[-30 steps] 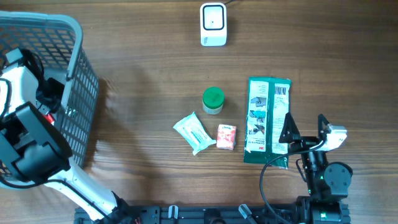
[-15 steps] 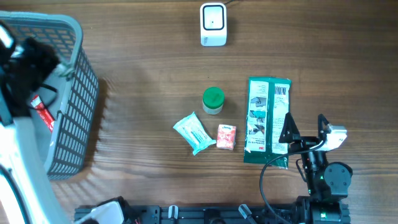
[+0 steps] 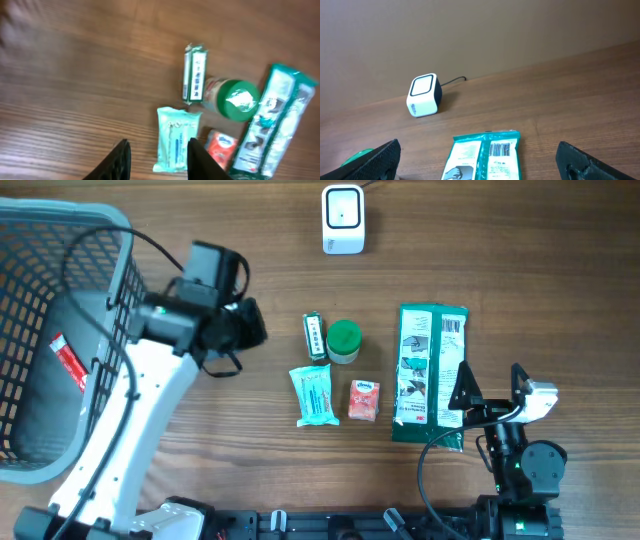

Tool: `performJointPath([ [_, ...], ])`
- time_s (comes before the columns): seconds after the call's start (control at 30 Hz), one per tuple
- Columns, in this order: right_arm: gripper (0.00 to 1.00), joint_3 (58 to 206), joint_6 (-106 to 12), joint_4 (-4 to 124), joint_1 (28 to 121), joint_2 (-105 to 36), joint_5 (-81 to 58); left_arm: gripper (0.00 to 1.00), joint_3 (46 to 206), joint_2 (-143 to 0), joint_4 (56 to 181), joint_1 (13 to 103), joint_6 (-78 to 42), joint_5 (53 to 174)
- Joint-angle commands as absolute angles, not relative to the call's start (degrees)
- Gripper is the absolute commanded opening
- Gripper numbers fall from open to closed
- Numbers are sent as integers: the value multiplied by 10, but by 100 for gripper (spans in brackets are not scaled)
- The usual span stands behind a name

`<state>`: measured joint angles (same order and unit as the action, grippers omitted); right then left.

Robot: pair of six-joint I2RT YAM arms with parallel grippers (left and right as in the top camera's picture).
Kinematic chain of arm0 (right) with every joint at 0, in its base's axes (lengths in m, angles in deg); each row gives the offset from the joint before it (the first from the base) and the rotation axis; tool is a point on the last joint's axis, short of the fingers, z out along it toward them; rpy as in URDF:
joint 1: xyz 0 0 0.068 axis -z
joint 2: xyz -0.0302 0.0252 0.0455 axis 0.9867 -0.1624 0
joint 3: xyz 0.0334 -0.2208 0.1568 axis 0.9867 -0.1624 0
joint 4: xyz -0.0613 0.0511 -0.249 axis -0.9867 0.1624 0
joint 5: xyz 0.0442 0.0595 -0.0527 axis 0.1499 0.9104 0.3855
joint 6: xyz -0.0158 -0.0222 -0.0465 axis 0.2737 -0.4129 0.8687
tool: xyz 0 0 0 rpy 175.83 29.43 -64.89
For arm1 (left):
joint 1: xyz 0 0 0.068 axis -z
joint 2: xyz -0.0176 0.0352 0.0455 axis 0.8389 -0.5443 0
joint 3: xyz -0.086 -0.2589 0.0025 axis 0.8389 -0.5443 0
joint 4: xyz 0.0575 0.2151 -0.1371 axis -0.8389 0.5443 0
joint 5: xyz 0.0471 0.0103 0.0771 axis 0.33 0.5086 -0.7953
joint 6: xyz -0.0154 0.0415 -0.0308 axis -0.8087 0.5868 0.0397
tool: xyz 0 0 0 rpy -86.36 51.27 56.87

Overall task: Scan the item barcode
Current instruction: 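Lift the green medicine box and stand it left of the jar, then grasp the red sticks in the basket with the left gripper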

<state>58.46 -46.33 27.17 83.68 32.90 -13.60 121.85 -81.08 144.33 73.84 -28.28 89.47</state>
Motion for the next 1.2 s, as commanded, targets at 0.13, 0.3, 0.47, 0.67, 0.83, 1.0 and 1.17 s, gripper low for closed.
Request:
performJointPath([
  [0.13,100,584,-467,269,836,331,-140,50,1158,-839,1350,746,-310,885],
  [0.3,100,584,-467,269,836,331,-140,61,1212,-814,1357,743,-303,870],
  [0.47,100,584,-467,269,836,331,-140,100,1396,-730,1414,737,-243,680],
  [0.67,100,584,-467,269,836,331,-140,100,1414,-667,1444,494,-292,629],
  [0.83,100,584,-467,269,836,331,-140,100,1397,-759,1484,219,-295,835],
  [1.0,100,584,-467,269,836,331,-140,100,1267,-869,1378,170,-271,839],
  [1.17,100,584,-467,269,836,331,-140,100,1135,-957,1223,171,-247,841],
])
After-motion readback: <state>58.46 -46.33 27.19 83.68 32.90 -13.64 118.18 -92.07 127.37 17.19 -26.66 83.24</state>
